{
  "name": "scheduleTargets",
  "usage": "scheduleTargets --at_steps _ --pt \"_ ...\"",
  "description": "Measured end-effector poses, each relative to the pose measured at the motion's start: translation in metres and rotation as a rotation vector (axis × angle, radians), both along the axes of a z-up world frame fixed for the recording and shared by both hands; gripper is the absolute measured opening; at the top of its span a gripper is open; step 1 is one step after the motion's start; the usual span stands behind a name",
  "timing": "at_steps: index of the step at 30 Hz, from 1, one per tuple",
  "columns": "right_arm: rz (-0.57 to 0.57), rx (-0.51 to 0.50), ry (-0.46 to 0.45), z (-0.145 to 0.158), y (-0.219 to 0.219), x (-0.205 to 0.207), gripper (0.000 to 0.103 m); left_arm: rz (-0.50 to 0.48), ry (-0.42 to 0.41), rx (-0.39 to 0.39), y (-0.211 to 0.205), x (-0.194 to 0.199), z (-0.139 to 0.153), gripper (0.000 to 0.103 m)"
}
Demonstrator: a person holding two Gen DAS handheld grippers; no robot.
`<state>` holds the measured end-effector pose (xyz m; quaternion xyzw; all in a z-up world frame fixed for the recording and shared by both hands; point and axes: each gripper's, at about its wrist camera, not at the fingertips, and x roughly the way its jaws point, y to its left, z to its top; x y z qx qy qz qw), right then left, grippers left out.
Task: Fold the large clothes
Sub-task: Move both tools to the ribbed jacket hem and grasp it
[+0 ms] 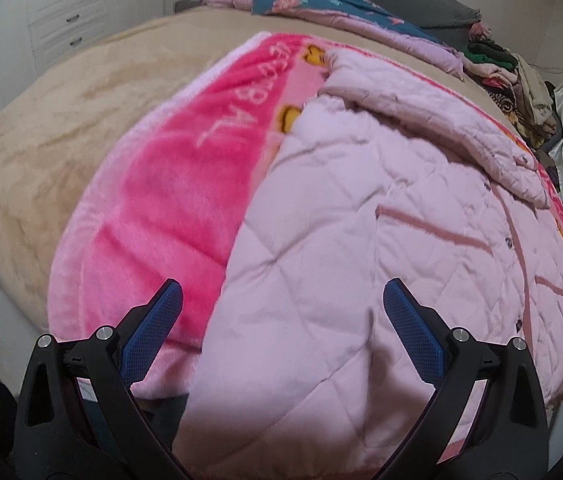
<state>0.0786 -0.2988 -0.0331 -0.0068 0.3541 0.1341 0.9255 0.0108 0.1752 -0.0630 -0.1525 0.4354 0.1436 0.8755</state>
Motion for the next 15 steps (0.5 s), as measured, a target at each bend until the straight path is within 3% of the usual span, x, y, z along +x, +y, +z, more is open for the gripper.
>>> scheduleTargets --at_steps 8,11,15 --pt "-0.027 -0.02 0.068 -0.021 -0.021 -0.011 0.099 -0.053 0.011 -0.079 -0.007 -0.006 -0.014 0.094" --pt "-0.04 -0.023 0.112 -0.034 -0.033 -0.017 0.099 -0.102 0.007 -0.034 -0.02 -0.007 -0.015 0.094" --pt "-0.041 -0.014 0.194 -0.055 -0.043 -0.025 0.099 -0.102 -0.002 -0.03 -0.024 -0.007 -0.015 0.091"
